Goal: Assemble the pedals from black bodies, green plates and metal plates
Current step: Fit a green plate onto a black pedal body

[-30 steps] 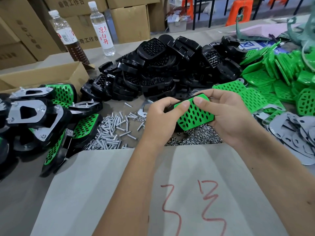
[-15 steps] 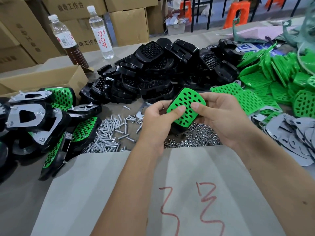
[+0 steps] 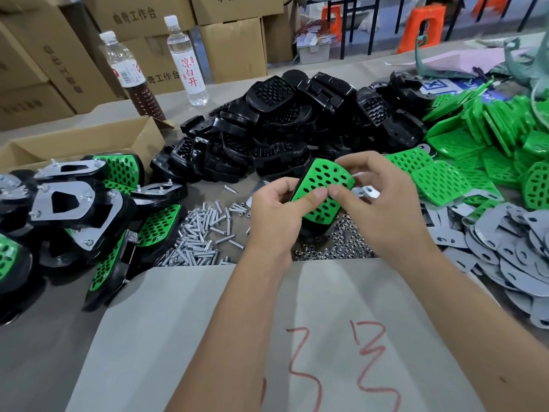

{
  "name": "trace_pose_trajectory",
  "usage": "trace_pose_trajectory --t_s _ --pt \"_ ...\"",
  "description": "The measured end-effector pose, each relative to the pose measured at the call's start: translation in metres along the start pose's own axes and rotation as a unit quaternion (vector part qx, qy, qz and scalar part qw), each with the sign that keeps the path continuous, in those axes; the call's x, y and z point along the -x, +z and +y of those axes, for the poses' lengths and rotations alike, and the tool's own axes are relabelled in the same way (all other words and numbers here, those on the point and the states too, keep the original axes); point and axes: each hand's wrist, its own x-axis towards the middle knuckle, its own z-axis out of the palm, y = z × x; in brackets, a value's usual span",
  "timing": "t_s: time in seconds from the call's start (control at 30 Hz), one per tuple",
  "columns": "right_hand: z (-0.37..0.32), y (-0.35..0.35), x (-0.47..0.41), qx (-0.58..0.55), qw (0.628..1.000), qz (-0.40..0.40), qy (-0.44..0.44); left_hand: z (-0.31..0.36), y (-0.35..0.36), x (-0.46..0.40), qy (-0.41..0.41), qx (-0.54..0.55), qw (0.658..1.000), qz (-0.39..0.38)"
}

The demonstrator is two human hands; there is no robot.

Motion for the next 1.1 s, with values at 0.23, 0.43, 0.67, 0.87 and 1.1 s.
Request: trace_pose_trajectory --t_s 0.23,0.43,0.67,0.87,1.1 --pt "0.004 -0.002 -0.001 -0.254 0.95 -0.091 0.155 -0.003 0.01 0.003 -0.025 0.032 0.999 -0.005" --pt "0.007 -0.006 -0.003 -0.326 0.918 -0.125 0.19 0.001 -0.008 -0.004 0.003 -0.086 0.995 -0.044" --pt "0.002 -0.008 -0.004 -0.356 0.904 -0.134 0.193 0.005 -0.003 -0.003 -0.035 0.003 0.997 -0.072" --pt "0.003 -0.011 -0.007 -0.343 0.91 -0.097 0.213 0.003 -0.006 -0.003 -0.073 0.044 0.994 -0.074" --pt "0.003 -0.016 -0.009 -0.351 0.903 -0.113 0.222 0.001 -0.005 -0.004 -0.022 0.017 0.998 -0.048"
